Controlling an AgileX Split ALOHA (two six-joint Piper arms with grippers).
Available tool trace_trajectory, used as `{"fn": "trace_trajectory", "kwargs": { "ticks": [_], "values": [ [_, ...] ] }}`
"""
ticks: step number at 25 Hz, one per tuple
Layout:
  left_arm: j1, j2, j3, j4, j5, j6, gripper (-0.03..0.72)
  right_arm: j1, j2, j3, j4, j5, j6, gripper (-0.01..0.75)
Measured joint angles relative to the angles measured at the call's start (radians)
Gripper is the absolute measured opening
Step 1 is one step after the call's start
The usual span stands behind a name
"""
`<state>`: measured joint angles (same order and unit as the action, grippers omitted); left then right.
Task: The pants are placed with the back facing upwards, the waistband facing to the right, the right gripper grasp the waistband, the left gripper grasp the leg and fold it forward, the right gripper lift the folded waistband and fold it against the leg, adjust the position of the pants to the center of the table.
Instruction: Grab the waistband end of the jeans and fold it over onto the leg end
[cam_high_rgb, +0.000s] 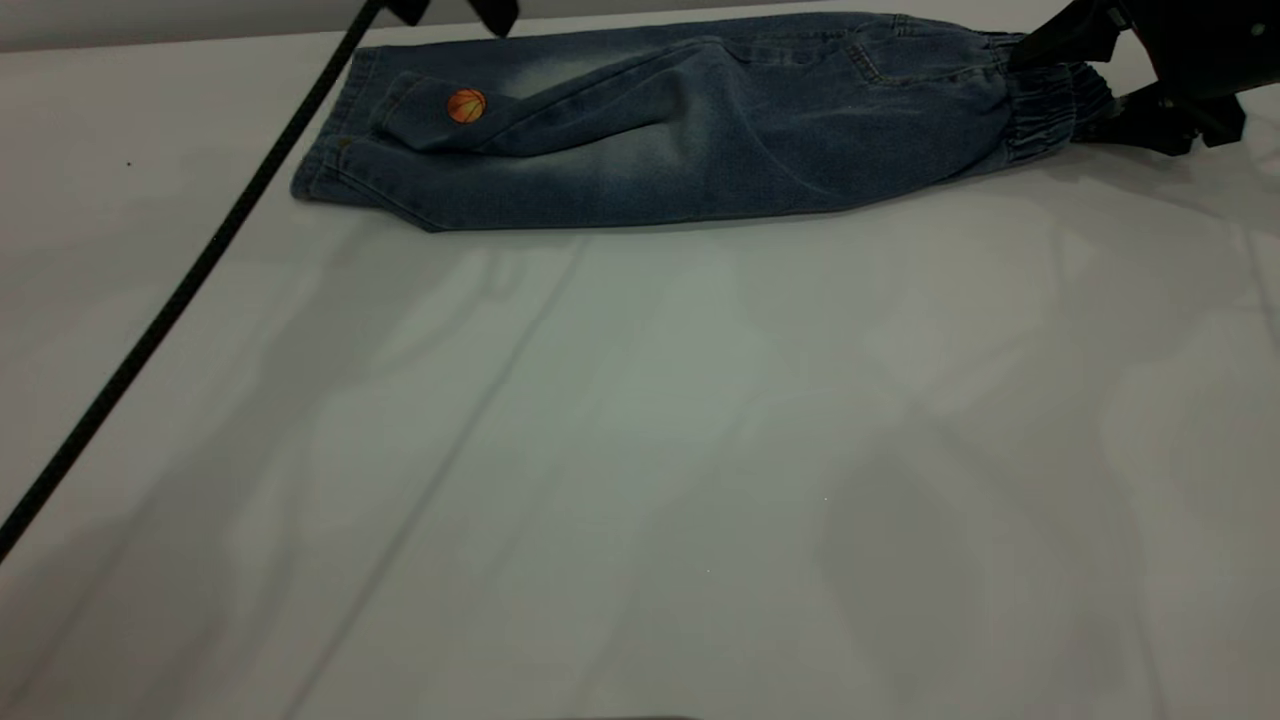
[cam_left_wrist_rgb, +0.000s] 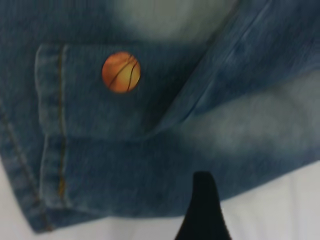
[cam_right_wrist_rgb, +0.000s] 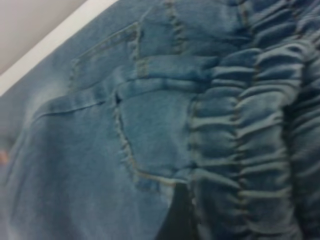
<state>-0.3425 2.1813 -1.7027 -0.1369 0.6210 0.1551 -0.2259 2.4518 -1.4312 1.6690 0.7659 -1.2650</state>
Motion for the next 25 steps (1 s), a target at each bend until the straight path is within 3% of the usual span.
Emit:
{"fn": "trace_trajectory", "kwargs": {
  "ticks": [3,6,10,12,17,25],
  "values": [
    [-0.008,0.03,0.0,-0.027,-0.058,0.0,0.516,0.0,0.0,0.0,0.026,0.051,-0.027,0.502],
    [-0.026,0.059,0.0,-0.054,-0.119,0.0,0.516,0.0,0.0,0.0,0.035,0.075,-0.045,0.391],
    [-0.063,0.087,0.0,-0.066,-0.187,0.0,0.516,0.0,0.0,0.0,0.036,0.082,-0.048,0.144],
    [-0.084,0.104,-0.004,-0.068,-0.219,0.0,0.516,0.0,0.0,0.0,0.036,0.085,-0.048,0.072],
    [-0.128,0.142,-0.02,-0.069,-0.262,0.0,0.516,-0.003,0.0,-0.001,0.018,0.088,-0.048,0.065],
    [-0.16,0.188,-0.021,-0.069,-0.409,0.007,0.516,-0.024,-0.062,-0.033,-0.178,0.11,0.071,0.065]
  ]
}}
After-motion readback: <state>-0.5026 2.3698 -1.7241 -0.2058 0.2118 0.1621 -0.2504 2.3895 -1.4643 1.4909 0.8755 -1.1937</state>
